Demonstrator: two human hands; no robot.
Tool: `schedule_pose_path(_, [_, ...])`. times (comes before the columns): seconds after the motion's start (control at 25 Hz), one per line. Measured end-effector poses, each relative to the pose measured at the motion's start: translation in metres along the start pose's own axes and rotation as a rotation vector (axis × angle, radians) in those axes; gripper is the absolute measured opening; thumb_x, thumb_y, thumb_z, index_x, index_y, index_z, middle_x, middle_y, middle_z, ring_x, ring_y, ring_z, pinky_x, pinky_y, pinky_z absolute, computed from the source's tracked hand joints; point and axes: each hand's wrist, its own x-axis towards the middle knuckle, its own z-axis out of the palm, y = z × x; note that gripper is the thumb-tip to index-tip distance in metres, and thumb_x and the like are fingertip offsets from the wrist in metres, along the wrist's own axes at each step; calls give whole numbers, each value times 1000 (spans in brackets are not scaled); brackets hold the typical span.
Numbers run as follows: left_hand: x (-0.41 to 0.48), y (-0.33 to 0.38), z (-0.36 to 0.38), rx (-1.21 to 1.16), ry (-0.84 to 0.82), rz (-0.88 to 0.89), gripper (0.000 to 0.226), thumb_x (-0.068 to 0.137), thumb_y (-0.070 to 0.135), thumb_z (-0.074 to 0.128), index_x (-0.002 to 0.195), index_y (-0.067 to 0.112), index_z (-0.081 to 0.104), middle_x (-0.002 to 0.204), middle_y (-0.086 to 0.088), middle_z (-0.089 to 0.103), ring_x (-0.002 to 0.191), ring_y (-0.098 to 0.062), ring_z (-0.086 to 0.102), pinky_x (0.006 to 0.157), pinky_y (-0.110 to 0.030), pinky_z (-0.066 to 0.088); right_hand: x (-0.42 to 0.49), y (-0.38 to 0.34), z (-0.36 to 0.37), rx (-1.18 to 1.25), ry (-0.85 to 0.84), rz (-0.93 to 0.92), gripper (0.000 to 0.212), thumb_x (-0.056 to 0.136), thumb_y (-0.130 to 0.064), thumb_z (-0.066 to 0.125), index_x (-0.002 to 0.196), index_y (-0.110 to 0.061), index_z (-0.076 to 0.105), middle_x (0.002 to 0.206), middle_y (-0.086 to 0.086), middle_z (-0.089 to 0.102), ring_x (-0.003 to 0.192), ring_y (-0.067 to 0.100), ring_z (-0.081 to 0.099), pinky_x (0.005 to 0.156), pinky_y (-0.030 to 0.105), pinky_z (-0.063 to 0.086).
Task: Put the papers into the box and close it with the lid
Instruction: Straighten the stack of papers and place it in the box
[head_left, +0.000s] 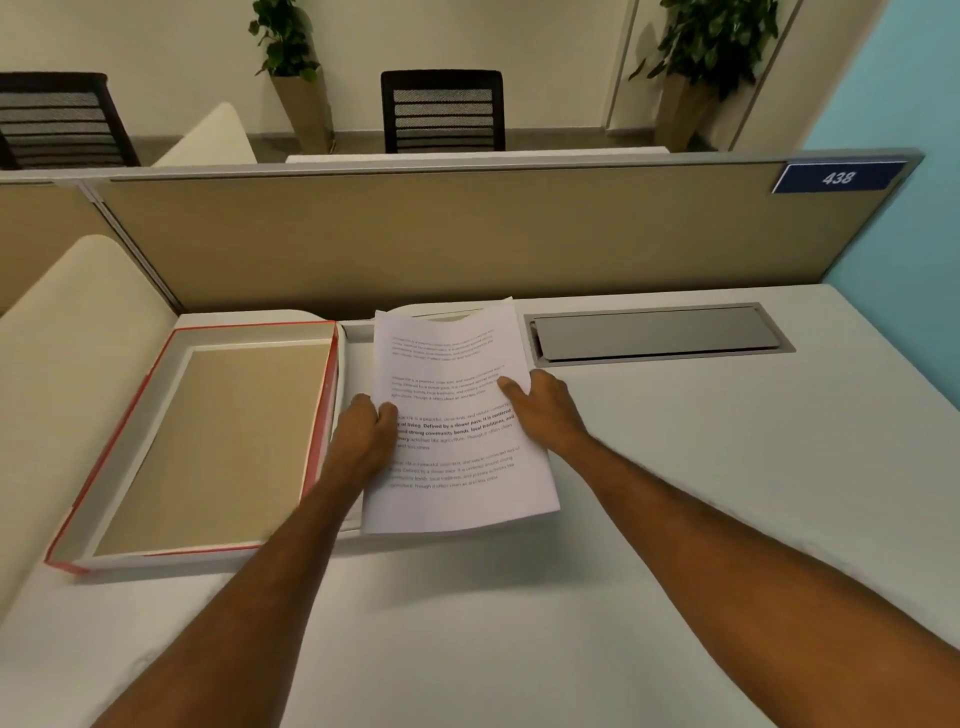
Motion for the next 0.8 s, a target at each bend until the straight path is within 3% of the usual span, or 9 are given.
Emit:
schedule_pose_path(0.12, [33, -22, -17, 18, -29, -11, 30, 100, 28, 38, 94, 1, 50, 85, -10, 58, 66, -12, 55, 53, -22, 38, 27, -22, 28, -26, -29, 4, 27, 97, -35, 49, 93, -8, 52, 102, 9, 66, 67, 12, 56, 51, 22, 40])
schedule_pose_path(0.24, [58, -37, -20, 25, -78, -20, 35, 101, 30, 36, 102, -1, 51, 98, -16, 62, 79, -21, 62, 64, -31, 47, 51, -27, 48, -51, -79, 35, 21, 98, -29, 46, 92, -10, 50, 106, 13, 67, 63, 7, 53, 51, 21, 38])
schedule_pose_path(0.44, [83, -49, -15, 100, -169, -90, 40, 102, 28, 38, 116, -8, 48, 114, -22, 60, 99, -34, 62, 83, -44, 50, 72, -18, 70, -85, -158, 113, 38, 100, -32, 45, 120, -1, 53, 124, 16, 64, 96, 27, 63, 75, 34, 50])
schedule_pose_path(0.6, [89, -52, -3, 90, -215, -188, 37, 102, 28, 42, 120, -4, 49, 122, -18, 60, 108, -36, 62, 83, -39, 49, 79, -14, 79, -96, -161, 159, 42, 100, -31, 47, 126, 1, 49, 131, 18, 60, 112, 34, 61, 89, 39, 52])
schedule_pose_path(0.68, [90, -50, 4, 129, -209, -227, 31, 101, 30, 43, 116, 3, 48, 116, -10, 59, 103, -31, 63, 77, -35, 47, 80, -12, 82, -110, -158, 182, 41, 100, -30, 48, 127, 1, 50, 131, 18, 60, 113, 34, 61, 89, 38, 51])
schedule_pose_path(0.8, [90, -52, 12, 221, -160, -231, 17, 100, 29, 45, 100, 12, 44, 99, -3, 54, 75, -17, 56, 65, -30, 44, 79, -8, 85, -148, -146, 195, 35, 100, -26, 48, 121, 2, 53, 126, 18, 62, 105, 31, 63, 78, 32, 47])
